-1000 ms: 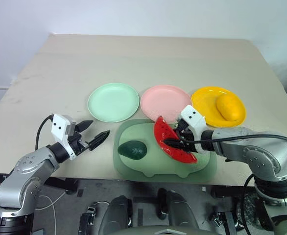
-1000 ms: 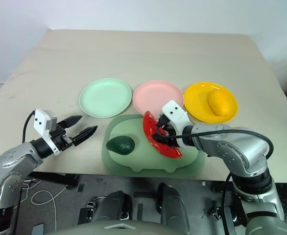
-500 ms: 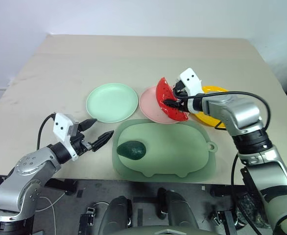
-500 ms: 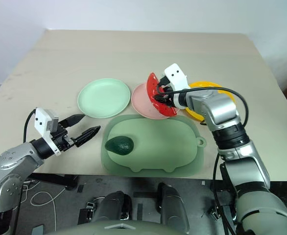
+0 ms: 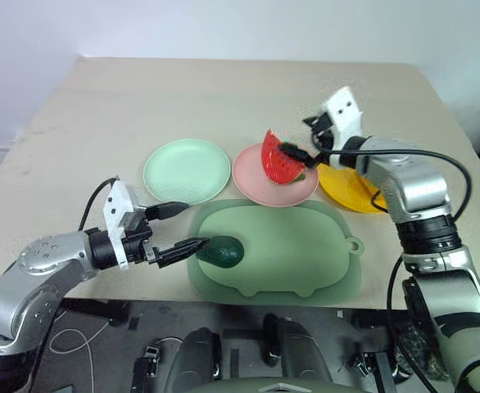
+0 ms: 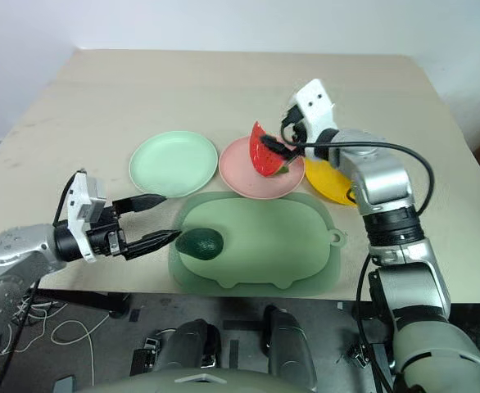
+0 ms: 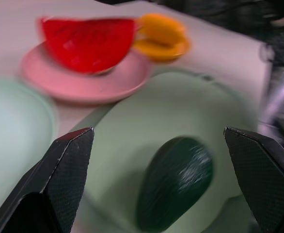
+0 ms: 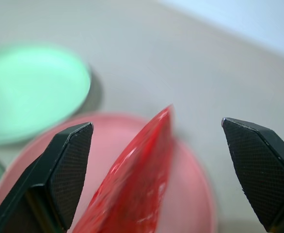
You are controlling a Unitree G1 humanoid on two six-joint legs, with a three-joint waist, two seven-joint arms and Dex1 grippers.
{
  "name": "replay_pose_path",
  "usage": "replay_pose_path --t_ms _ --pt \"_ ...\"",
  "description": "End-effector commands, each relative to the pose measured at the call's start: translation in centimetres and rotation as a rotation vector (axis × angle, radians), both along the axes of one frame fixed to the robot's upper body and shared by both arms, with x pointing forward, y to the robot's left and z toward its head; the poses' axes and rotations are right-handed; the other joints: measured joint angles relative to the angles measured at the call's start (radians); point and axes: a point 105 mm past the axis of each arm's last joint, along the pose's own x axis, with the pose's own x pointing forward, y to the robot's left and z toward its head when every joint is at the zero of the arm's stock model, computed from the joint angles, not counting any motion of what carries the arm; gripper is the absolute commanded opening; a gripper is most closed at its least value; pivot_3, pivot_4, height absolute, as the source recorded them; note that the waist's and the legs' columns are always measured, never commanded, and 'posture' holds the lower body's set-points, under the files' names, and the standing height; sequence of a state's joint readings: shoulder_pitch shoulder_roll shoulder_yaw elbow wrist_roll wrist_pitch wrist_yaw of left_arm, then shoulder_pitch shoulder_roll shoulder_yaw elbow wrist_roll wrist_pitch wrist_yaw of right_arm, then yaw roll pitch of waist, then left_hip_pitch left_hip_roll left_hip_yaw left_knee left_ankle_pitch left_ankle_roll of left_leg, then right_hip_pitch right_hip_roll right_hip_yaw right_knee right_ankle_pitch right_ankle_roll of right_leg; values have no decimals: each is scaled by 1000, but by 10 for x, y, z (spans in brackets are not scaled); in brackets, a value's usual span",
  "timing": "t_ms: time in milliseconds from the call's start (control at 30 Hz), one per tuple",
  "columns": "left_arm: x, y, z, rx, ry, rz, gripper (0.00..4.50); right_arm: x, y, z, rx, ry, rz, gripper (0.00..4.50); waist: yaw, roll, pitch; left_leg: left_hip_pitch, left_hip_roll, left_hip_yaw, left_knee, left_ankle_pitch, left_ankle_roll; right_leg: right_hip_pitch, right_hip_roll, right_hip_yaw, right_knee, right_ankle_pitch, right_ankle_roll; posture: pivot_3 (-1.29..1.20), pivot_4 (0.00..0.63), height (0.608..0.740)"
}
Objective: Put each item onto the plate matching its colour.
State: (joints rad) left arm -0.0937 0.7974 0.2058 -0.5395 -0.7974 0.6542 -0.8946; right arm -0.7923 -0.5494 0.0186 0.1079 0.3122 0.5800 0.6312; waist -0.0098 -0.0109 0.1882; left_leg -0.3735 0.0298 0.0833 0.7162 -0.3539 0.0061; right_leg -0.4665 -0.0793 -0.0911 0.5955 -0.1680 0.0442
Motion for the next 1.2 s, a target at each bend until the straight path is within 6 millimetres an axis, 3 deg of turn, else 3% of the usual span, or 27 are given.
replay_pose_path --t_ms 33,167,367,667,867,967,1067,1200 --pt "-4 -7 4 39 -8 -126 4500 -18 -18 23 82 -93 4 4472 0 0 0 0 0 0 0 0 0 0 0 0 0 0 0 0 150 740" --pt "-7 -7 -2 133 2 -264 4500 -44 -26 22 153 -72 51 4472 -2 1 1 0 -1 1 0 0 0 0 1 0 0 0 0 0 150 740" --pt "-1 -9 -26 305 -24 -408 4500 -79 -24 4 196 6 110 4472 0 2 1 1 -1 1 -1 0 0 0 1 1 0 0 0 0 150 740" --pt "26 -30 -54 354 -49 -450 4500 -97 -6 -16 279 69 81 4472 2 1 1 0 -1 1 0 0 0 0 1 1 0 0 0 0 150 740" --pt "33 -36 -69 405 -75 -455 4500 -105 -10 -25 272 103 67 4472 1 1 1 0 -1 1 0 0 0 0 1 1 0 0 0 0 150 740" --pt "36 -38 -70 394 -84 -438 3921 -108 -12 -31 261 125 64 4500 1 1 1 0 -1 1 0 0 0 0 1 1 0 0 0 0 150 740" --pt "37 -39 -68 364 -84 -422 2864 -111 -10 -36 250 141 72 4500 2 1 1 0 0 1 0 0 0 0 1 1 0 0 0 0 150 740" --pt "43 -45 -48 215 -91 -323 2718 -114 -6 -46 250 181 85 4500 1 1 1 0 0 0 0 0 0 0 1 1 0 0 0 0 150 740"
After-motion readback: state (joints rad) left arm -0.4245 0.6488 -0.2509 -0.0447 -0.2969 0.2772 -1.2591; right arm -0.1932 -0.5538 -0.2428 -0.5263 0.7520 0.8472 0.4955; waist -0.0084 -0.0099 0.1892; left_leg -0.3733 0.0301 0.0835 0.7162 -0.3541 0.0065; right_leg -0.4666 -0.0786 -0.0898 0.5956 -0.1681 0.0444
